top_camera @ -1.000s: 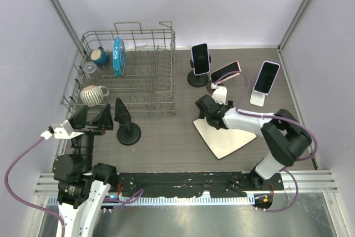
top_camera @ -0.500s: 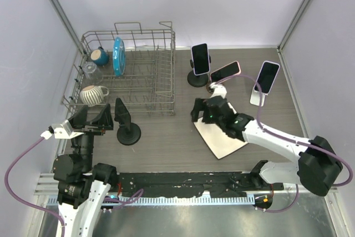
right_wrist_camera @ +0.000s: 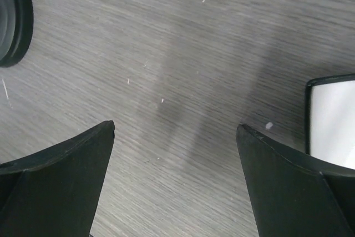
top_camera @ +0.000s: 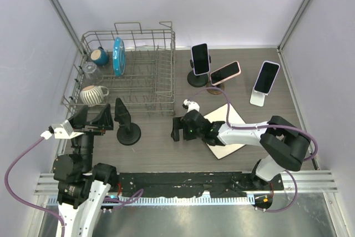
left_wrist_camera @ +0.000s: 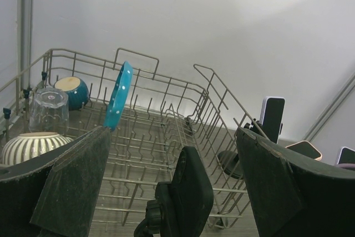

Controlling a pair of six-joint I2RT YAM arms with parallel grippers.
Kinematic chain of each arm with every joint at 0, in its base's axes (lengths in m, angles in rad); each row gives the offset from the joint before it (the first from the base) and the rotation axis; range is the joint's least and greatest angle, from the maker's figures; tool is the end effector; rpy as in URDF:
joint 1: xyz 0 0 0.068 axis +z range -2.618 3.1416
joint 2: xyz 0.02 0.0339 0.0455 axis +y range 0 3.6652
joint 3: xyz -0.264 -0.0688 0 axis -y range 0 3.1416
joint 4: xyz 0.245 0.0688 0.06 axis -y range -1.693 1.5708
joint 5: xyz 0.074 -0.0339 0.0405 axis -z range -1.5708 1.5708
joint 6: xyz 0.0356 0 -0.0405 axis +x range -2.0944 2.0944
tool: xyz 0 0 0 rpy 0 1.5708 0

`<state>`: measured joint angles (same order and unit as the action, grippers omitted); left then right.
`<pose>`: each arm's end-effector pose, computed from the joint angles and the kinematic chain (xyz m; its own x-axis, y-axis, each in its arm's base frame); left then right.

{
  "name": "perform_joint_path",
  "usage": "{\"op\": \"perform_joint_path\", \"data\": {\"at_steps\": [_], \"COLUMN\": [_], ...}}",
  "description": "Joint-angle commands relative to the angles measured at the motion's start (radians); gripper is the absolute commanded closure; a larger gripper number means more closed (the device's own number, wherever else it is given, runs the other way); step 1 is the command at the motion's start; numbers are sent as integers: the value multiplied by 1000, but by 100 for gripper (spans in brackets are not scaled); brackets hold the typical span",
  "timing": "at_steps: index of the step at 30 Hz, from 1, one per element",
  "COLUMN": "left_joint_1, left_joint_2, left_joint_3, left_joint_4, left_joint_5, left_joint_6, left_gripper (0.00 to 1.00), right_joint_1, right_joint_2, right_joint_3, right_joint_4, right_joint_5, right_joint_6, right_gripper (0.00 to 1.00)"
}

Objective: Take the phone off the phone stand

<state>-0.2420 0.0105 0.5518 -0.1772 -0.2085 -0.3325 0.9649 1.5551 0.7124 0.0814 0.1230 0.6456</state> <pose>0.0375 -0.0017 0.3327 0.3116 -0.4058 -0.8592 0.1570 0.9138 -0.3747 0.1761 0.2464 0.1591 -0.7742 -0.0689 -0.6292 -0.3748 0.8509 0.3680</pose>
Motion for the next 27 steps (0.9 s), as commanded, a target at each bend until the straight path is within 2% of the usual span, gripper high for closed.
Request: {"op": "perform_joint_path", "data": {"at_steps": [1,7,11,16,27], "left_joint_1": [-5,-3,-5,-5,-5], "left_joint_2": [-55,-55,-56,-55,-55], "left_joint_3": [23,27,30,30,30], "left_joint_4": [10,2,-8,-8,-10], "left_joint_5": [11,11,9,11,9], "left_joint_6": [13,12,15,16,13], "left_gripper": [0,0,0,0,0], "right_joint_1": [1,-46,-112,-248,-448], "right_joint_2": [-10,-66,-134,-225,-449], "right_joint_3": [18,-51,-97,-174,-255], "right_joint_4": [-12,-124,-176,-178,-261], "right_joint_5": [154,355,408,357,333], "right_joint_6": [37,141,180,184,192], "right_gripper": [3,3,3,3,3]}}
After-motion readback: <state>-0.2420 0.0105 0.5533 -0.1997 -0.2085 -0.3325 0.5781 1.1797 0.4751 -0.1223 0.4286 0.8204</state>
